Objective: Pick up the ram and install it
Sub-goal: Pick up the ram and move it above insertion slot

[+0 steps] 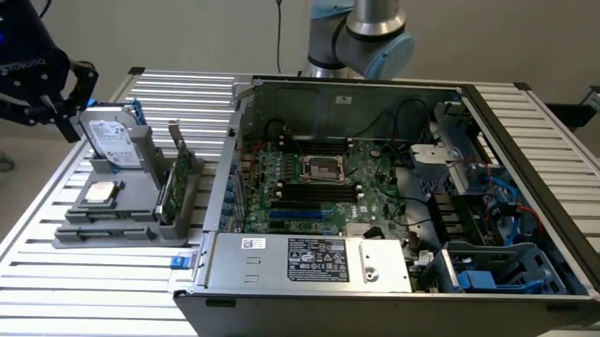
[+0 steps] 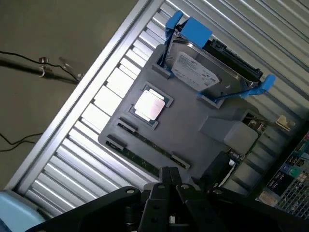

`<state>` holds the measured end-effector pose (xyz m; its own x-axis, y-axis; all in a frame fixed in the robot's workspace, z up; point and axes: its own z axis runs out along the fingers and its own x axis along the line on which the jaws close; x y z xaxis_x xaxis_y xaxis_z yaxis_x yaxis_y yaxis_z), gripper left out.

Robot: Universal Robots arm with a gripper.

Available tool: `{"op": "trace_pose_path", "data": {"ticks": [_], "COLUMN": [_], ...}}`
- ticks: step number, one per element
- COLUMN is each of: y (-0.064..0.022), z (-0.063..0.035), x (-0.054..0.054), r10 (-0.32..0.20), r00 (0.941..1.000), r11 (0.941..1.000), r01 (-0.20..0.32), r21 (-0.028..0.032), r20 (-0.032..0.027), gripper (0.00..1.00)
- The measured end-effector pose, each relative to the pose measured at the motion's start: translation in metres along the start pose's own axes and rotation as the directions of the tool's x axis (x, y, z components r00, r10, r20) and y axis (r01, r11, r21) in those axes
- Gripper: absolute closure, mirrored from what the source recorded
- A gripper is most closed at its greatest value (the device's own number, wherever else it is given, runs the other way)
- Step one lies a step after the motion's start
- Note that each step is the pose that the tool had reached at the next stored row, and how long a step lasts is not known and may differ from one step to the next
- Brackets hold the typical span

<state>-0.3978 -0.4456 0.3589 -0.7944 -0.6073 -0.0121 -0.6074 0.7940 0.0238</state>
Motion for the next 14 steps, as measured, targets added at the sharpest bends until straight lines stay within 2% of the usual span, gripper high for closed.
{"op": "trace_pose_path", "data": {"ticks": [4,7,10,14], "y": [0.0,0.0,0.0,-0.0001], "z": [0.0006,0.001,0.0015,0.0021], "x": [0.0,0.0,0.0,0.0], "r10": [-0.072,-0.126,-0.179,-0.252], "r00": [0.9974,0.992,0.9838,0.9678], "r11": [0.9974,0.992,0.9838,0.9678], "r01": [0.072,0.126,0.179,0.252], "r21": [-0.0009,-0.0017,-0.0025,-0.0038], "r20": [-0.0016,-0.0029,-0.0041,-0.0056], "gripper": [0.89,0.89,0.89,0.89]}}
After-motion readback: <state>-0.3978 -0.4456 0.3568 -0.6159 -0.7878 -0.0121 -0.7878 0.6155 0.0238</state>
